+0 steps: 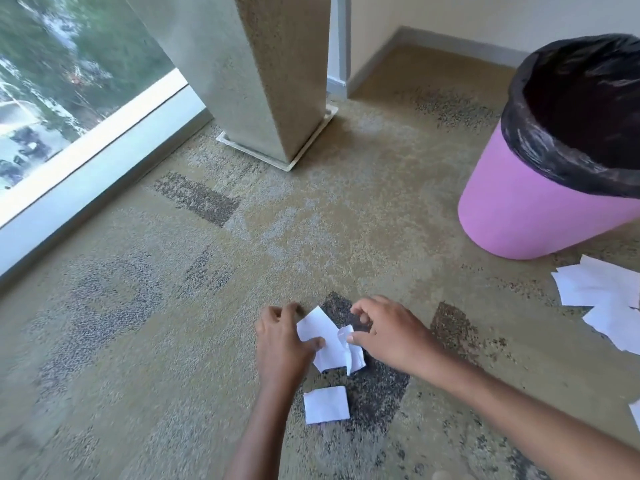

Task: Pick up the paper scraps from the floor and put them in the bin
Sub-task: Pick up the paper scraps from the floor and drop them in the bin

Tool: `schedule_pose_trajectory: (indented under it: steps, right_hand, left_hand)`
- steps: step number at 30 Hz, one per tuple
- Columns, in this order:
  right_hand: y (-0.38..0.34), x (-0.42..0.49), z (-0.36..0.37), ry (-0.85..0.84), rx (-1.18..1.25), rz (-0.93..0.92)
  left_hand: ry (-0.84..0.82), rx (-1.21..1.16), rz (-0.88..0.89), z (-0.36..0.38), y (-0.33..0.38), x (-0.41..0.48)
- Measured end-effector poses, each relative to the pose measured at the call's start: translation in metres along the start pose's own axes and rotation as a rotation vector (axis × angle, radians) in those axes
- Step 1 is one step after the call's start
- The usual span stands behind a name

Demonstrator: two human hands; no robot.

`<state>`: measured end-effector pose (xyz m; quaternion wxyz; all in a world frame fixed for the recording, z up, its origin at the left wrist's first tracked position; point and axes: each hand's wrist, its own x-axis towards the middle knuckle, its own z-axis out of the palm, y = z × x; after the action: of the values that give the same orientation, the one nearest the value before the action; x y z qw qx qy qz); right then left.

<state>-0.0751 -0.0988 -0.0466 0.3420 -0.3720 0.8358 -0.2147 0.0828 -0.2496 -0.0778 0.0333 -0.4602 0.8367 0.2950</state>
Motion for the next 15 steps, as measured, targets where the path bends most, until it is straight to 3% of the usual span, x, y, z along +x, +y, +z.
schedule_pose_trajectory:
  steps: [7, 15]
  right_hand:
    - [-0.007, -0.011, 0.036, -0.015, -0.248, -0.014]
    - [0.002, -0.012, 0.048, 0.044, -0.192, -0.071]
  left_hand:
    - [0.057, 0.004, -0.016, 0.006, -0.004, -0.001]
    - [0.067, -0.074, -0.044, 0.009, -0.004, 0.0]
